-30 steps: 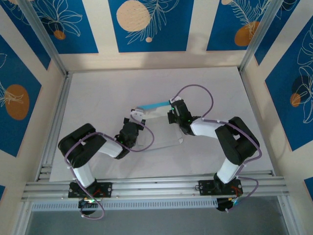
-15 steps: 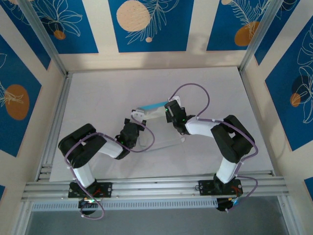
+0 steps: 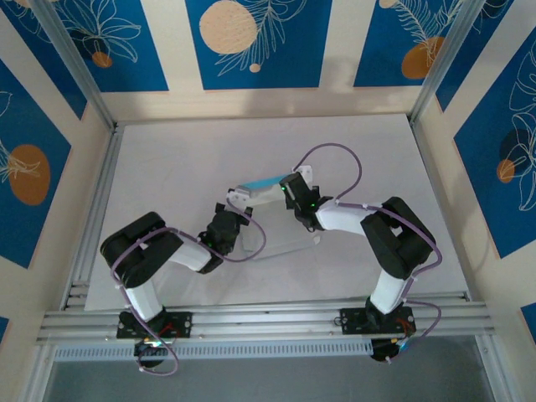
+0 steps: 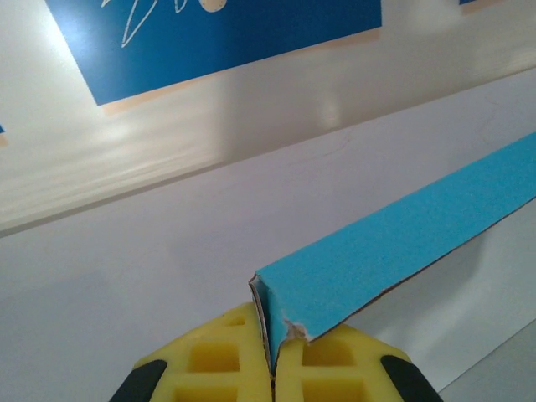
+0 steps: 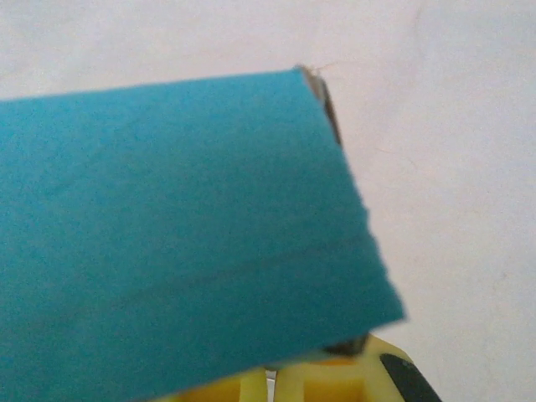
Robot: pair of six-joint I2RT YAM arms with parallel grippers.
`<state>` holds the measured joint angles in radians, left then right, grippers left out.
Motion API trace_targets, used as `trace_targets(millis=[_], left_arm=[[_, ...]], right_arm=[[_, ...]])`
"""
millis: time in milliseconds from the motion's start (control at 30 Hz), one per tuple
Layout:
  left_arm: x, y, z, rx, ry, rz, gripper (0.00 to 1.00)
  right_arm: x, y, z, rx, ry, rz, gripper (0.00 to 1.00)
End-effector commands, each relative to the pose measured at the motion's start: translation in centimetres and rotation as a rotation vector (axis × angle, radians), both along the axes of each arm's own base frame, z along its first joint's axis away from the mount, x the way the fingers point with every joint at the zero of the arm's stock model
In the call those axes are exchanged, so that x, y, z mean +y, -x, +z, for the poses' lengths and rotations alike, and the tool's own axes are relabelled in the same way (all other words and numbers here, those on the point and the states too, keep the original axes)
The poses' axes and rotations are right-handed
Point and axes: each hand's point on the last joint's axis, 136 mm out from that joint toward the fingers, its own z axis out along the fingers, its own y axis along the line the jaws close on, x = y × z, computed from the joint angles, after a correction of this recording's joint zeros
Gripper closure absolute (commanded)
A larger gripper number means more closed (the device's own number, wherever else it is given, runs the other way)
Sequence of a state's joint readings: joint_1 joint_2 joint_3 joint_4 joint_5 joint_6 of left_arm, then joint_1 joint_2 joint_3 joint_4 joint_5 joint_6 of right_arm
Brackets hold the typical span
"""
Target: Fold the paper box
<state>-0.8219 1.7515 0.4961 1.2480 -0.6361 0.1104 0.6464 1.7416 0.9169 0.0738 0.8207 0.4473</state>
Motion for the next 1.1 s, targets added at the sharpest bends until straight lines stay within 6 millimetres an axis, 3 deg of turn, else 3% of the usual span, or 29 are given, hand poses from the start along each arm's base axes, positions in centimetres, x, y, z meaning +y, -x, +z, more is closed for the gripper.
trace_targets(millis=[0,167,333,500,633,733,867,1067], left_arm=[[-0.8,0.4,0.6,-0.020,0.023,-0.030,1.00],[-0.9,0.5,0.4,-0.016,0.020,-0.034,1.00],[-0.9,0.4,0.3,-0.015,0.018,-0.030,1.00],[-0.7,0.3,0.1,-0.014,0.008,-0.014,1.00],[-0.3,0.1,0.2,-0.016,0.003,0.005,1.00],[-0.1,0.0,0.2,-0.017,-0.003,0.017,1.00],[0.1,-0.1,0.4,-0.021,-0.004,0.023,1.00],[0.2,-0.2,0.4,-0.021,-0.009,0.028,1.00]], right_arm=[[-4.0,0.9,-1.5,0.046,0.132,-0.173,1.00],[-3.3,0.9,-1.8,0.051,0.104,-0.156,1.00],[-1.5,0.8,-1.8,0.024,0.042,-0.018,1.00],[-1.5,1.6,-1.4,0.021,-0.011,0.078,0.85],[-3.1,2.1,-0.5,0.011,-0.051,0.060,0.64],[-3.6,2.4,-0.1,0.019,-0.114,0.057,0.56],[-2.5,3.0,0.5,0.029,-0.165,0.134,0.45],[-1.8,4.7,1.6,0.039,-0.216,0.209,0.37]])
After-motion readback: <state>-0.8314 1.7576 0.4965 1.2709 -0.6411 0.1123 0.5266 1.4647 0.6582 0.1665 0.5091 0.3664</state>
